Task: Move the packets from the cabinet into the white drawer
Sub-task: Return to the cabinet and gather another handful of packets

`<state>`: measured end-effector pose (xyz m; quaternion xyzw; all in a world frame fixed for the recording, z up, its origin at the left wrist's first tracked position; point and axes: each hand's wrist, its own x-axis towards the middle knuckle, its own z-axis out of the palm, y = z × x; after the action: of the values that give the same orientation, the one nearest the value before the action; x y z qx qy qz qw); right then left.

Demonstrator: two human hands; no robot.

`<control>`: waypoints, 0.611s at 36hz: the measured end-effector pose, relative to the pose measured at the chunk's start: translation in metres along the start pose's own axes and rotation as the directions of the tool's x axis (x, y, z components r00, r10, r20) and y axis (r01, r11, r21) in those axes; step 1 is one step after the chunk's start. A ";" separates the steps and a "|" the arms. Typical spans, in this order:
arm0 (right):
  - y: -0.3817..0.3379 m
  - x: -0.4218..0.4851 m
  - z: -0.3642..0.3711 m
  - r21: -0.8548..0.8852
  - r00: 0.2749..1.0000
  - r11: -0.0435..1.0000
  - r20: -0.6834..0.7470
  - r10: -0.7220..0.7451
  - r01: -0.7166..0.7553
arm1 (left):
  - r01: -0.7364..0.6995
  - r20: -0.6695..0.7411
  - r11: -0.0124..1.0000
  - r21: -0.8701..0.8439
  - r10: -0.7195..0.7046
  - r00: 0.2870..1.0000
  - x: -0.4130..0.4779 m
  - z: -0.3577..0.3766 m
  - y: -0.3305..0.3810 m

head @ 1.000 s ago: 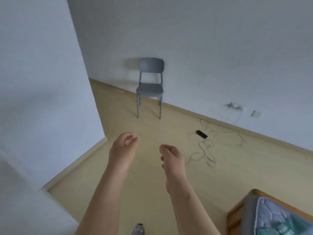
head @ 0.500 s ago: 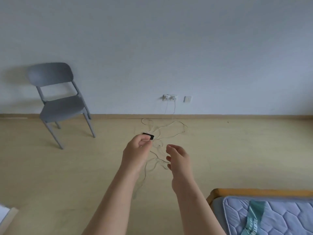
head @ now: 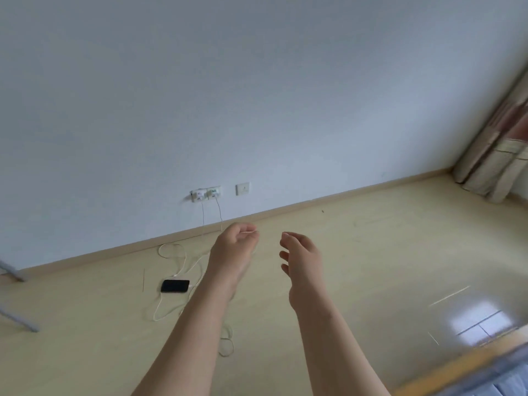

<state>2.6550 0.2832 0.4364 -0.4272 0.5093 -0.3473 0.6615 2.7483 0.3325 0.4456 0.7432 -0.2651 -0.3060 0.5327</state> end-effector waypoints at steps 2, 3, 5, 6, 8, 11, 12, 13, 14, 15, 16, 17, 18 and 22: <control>-0.013 0.032 -0.004 0.007 1.000 1.000 -0.025 0.008 -0.008 | 0.000 0.024 1.000 0.009 0.000 1.000 0.033 0.020 0.009; -0.019 0.048 -0.006 0.012 0.999 1.000 -0.039 0.013 -0.012 | 0.002 0.036 1.000 0.010 -0.002 0.999 0.050 0.030 0.012; -0.030 0.083 -0.013 0.030 0.997 0.999 -0.076 0.020 -0.018 | 0.000 0.075 1.000 0.022 -0.001 0.997 0.085 0.053 0.021; -0.035 0.102 -0.016 0.038 0.995 0.999 -0.098 0.022 -0.019 | -0.006 0.102 0.999 0.032 0.002 0.995 0.104 0.066 0.025; -0.046 0.143 -0.022 0.049 0.989 0.999 -0.143 0.019 -0.012 | -0.021 0.150 0.999 0.039 0.015 0.989 0.143 0.092 0.034; -0.064 0.206 -0.028 0.075 0.979 0.997 -0.204 0.012 0.003 | -0.052 0.216 0.998 0.037 0.042 0.975 0.206 0.134 0.051; -0.072 0.227 -0.031 0.082 0.974 0.997 -0.225 0.009 0.010 | -0.062 0.244 0.997 0.039 0.050 0.969 0.226 0.148 0.057; -0.082 0.249 -0.033 0.089 0.969 0.996 -0.247 0.009 0.013 | -0.069 0.271 0.997 0.043 0.055 0.961 0.247 0.162 0.064; -0.092 0.269 -0.035 0.099 0.963 0.995 -0.268 0.012 0.015 | -0.075 0.297 0.996 0.047 0.058 0.953 0.266 0.175 0.072; -0.104 0.289 -0.038 0.110 0.958 0.994 -0.287 0.012 0.020 | -0.083 0.318 0.995 0.050 0.063 0.946 0.286 0.188 0.081; -0.116 0.309 -0.041 0.122 0.953 0.992 -0.303 0.008 0.030 | -0.093 0.335 0.994 0.052 0.071 0.939 0.305 0.202 0.091; -0.128 0.328 -0.045 0.134 0.947 0.990 -0.320 0.001 0.044 | -0.104 0.351 0.993 0.052 0.080 0.933 0.323 0.217 0.102; -0.140 0.346 -0.050 0.146 0.940 0.988 -0.340 -0.005 0.058 | -0.117 0.367 0.992 0.050 0.090 0.926 0.340 0.232 0.112; -0.171 0.404 -0.085 0.198 0.901 0.977 -0.434 0.010 0.085 | -0.151 0.477 0.987 0.061 0.105 0.873 0.384 0.301 0.143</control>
<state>2.6651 -0.1634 0.4312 -0.2764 0.5950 -0.4983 0.5668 2.7745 -0.1757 0.4421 0.6519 -0.4499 -0.4286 0.4347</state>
